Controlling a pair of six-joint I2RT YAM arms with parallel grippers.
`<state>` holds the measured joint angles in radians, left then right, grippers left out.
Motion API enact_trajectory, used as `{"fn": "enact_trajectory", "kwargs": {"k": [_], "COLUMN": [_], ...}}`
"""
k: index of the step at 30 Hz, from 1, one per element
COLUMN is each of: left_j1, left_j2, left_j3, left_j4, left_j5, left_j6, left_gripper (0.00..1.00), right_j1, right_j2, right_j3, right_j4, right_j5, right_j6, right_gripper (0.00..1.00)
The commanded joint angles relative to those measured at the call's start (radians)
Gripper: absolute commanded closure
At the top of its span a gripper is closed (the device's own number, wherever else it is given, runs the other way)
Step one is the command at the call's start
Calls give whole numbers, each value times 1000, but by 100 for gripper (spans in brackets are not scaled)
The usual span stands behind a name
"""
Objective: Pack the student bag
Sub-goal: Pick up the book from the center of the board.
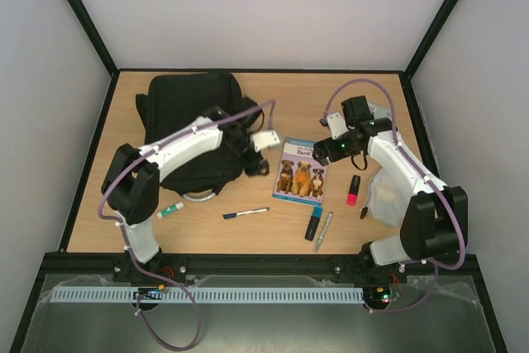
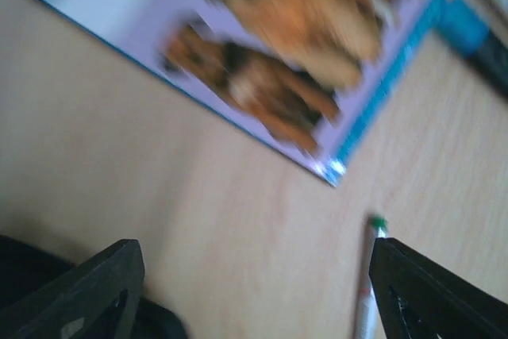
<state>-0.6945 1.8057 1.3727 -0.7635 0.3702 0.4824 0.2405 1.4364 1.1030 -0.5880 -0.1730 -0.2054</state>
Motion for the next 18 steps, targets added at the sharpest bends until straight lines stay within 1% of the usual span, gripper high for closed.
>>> {"fn": "enact_trajectory", "kwargs": {"k": [1,5,7,8,10,14,16,18], "left_j1": [71,124,147,154,156,159,160,160], "left_j2": [78,220,278,301,342,393,409,419], "left_j3": [207,373,426,442,465,462,456,443], "left_j4": [-77,-82,-60,-45,-20,34,44,58], "left_j5": [51,112,150,176,201,265,279,280], "left_j6": [-85,-200,-278,-303,-323,-380,-398,-426], "left_gripper": [17,16,16,16,17,18,19,20], "right_j1": [-33,-55,-66,-71,-87,-106,-106,-106], "right_j2": [-16,-11,0,11,42,133,168,189], "right_j3": [37,49,47,46,33,39,44,37], "right_j4": [-128,-145,-144,-145,-143,-164,-170,-163], "right_j5": [-17,-53,-55,-55,-67,-98,-99,-97], "right_j6": [-37,-73,-89,-101,-126,-162,-169,-169], "right_gripper": [6,7,9,11,20,45,52,55]}}
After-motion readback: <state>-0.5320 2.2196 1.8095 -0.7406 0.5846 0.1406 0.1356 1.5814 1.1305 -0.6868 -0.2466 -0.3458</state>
